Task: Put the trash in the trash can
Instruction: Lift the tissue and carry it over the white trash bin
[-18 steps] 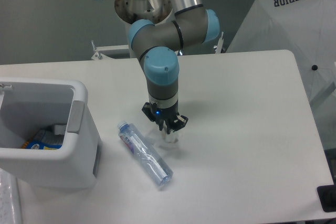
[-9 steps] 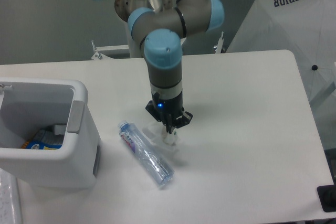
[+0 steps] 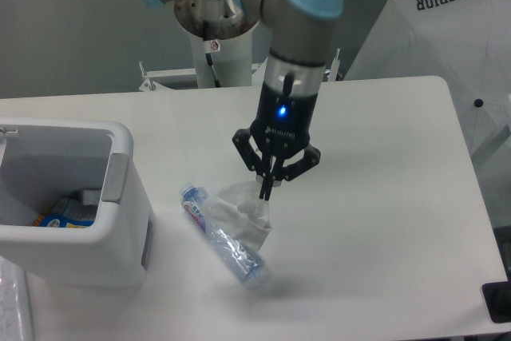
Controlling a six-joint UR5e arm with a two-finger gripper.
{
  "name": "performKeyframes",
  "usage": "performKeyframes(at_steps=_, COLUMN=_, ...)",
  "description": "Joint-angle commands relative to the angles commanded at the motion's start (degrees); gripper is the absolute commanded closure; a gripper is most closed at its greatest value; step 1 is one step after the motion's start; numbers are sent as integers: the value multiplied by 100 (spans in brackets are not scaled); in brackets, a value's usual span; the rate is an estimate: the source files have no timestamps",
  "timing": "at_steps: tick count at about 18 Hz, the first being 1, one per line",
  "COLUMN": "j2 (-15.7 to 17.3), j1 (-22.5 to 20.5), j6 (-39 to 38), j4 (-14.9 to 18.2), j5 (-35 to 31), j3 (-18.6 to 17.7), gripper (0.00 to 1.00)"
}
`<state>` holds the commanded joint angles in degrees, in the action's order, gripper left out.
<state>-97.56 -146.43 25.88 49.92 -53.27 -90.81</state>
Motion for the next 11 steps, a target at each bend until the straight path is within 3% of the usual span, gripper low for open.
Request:
performKeyframes(at_steps=3, j2=26, j1=26, j6=-828, j4=-9, j5=579, j3=229, gripper=98)
performKeyframes(at_steps=6, j2=254, j1=140, j6=-1216, j4=-9, j5=1213, j3=169, gripper=98)
performKeyframes(at_steps=11, j2=430, j1=790, j6=-1243, j4=0, j5=1284, j3=-138, gripper=96)
